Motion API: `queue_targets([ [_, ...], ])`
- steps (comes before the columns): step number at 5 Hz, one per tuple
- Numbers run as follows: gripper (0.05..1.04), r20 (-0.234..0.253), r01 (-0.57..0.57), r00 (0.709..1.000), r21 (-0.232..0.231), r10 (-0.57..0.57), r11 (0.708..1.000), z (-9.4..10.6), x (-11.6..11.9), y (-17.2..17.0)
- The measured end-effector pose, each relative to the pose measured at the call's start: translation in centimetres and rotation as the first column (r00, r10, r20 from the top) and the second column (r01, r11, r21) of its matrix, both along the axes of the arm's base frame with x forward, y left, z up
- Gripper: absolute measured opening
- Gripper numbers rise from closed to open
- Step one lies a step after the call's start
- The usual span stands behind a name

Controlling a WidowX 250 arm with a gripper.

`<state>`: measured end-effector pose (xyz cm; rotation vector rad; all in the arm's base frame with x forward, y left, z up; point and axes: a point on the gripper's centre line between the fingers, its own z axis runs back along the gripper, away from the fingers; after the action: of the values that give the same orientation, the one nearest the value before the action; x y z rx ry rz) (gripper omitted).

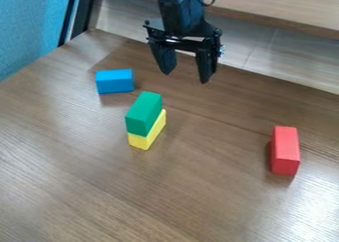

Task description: Move the green rectangle to the middle of the table.

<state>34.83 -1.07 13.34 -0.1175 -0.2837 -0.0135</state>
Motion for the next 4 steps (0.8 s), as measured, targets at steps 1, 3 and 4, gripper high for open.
queue_targets([
  [1,1.0,-0.037,-0.003,0.999,-0.002,0.003,1.0,-1.2,-0.2,0.0],
  [3,1.0,-0.051,-0.055,0.997,0.018,0.056,0.998,-0.8,-1.0,1.7],
  [4,1.0,-0.053,-0.098,0.994,0.053,0.101,0.994,-0.1,-1.6,2.9],
])
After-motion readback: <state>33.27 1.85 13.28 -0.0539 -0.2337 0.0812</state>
